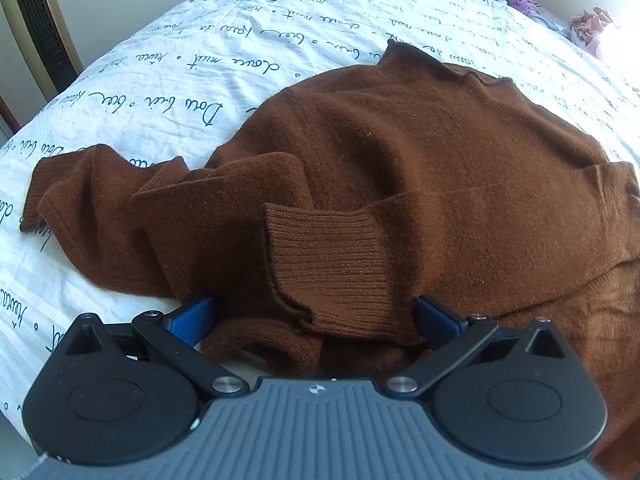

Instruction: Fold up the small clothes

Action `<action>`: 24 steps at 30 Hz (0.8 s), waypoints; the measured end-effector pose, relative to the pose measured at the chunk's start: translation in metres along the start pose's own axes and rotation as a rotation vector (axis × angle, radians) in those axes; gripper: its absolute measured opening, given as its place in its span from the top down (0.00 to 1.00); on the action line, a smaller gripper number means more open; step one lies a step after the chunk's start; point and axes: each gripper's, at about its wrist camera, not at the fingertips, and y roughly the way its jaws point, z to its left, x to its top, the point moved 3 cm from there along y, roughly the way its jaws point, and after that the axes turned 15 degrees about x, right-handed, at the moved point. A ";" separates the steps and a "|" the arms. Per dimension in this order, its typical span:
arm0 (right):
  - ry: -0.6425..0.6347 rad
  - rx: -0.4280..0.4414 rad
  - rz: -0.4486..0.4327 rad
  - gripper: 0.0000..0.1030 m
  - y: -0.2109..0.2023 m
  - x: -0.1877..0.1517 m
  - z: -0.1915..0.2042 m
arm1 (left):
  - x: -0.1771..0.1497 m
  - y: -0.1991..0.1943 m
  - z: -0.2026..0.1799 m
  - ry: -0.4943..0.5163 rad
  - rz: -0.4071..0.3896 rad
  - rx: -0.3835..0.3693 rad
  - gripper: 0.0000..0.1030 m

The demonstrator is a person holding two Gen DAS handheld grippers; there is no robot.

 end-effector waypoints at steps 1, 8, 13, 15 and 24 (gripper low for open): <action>0.020 0.013 0.016 0.96 0.005 -0.009 0.000 | 0.000 0.000 0.000 0.005 0.001 0.001 0.00; 0.132 0.287 -0.074 0.28 0.011 -0.026 0.006 | -0.002 0.002 0.003 -0.003 0.009 0.001 0.00; 0.158 0.171 -0.154 0.19 -0.009 -0.022 0.005 | -0.005 0.002 0.007 -0.008 0.019 0.008 0.00; 0.192 0.190 -0.160 0.19 -0.012 -0.023 0.002 | -0.006 0.003 0.008 -0.013 0.022 0.006 0.00; -0.177 -0.026 0.011 0.97 0.011 -0.025 0.051 | -0.005 0.002 0.004 0.024 0.041 0.026 0.00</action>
